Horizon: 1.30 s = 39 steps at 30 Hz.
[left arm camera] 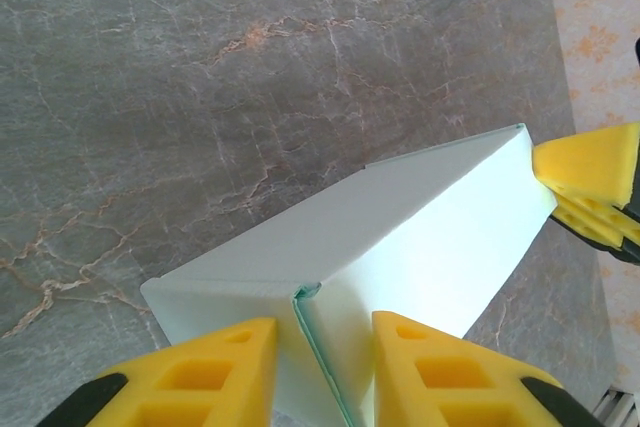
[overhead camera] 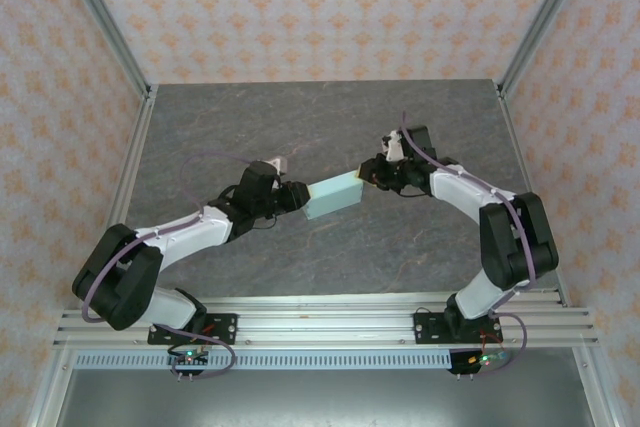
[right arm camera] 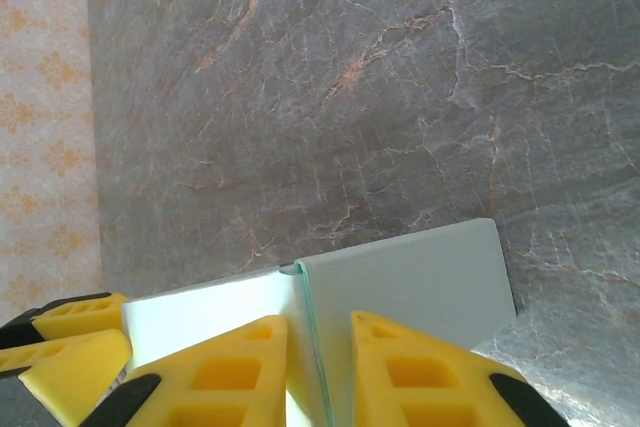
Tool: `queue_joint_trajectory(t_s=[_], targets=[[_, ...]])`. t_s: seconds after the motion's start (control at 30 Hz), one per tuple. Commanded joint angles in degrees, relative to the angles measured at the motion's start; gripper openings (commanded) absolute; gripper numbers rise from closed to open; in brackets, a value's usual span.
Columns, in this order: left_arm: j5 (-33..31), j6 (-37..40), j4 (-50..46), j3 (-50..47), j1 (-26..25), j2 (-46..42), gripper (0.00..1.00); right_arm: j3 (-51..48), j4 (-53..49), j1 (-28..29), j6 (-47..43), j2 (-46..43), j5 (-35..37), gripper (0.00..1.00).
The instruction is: Fold the paper box
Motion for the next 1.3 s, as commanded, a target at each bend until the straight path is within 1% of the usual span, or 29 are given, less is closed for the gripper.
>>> queue_joint_trajectory(t_s=[0.0, 0.17, 0.37, 0.47, 0.6, 0.8, 1.03, 1.17, 1.27], targets=[[-2.23, 0.95, -11.09, -0.56, 0.2, 0.71, 0.29, -0.52, -4.86, -0.15, -2.16, 0.14, 1.74, 0.19], [-3.16, 1.23, -11.63, -0.16, -1.49, -1.24, 0.31, -3.65, -4.45, 0.22, -4.83, -4.5, 0.86, 0.19], [-5.94, 1.26, -11.47, -0.84, -5.52, -2.94, 0.33, -9.07, -3.02, 0.76, -6.68, -9.57, 1.19, 0.19], [-8.47, 1.25, -11.63, -1.97, -7.19, -3.98, 0.34, -11.57, -1.73, 1.26, -6.74, -11.74, 0.86, 0.19], [-9.63, 0.65, -10.63, -3.51, -8.59, -4.91, 0.35, -13.95, -1.19, 1.9, -7.38, -14.11, 0.83, 0.19], [-12.54, -0.82, -9.6, -7.16, -10.41, -7.54, 0.35, -17.28, -1.72, 2.85, -6.66, -17.1, 3.12, 0.2], [-14.75, 0.18, -11.05, -6.82, -10.7, -9.03, 0.36, -18.31, 0.69, 5.59, -4.84, -17.96, 5.12, 0.2], [-16.78, 1.22, -11.15, -6.63, -10.67, -8.26, 0.36, -19.15, 3.14, 6.42, -3.75, -17.25, 6.09, 0.2], [-18.46, 2.6, -13.18, -4.82, -10.71, -7.18, 0.36, -17.83, 3.54, 6.8, -3.43, -15.77, 6.37, 0.2]])
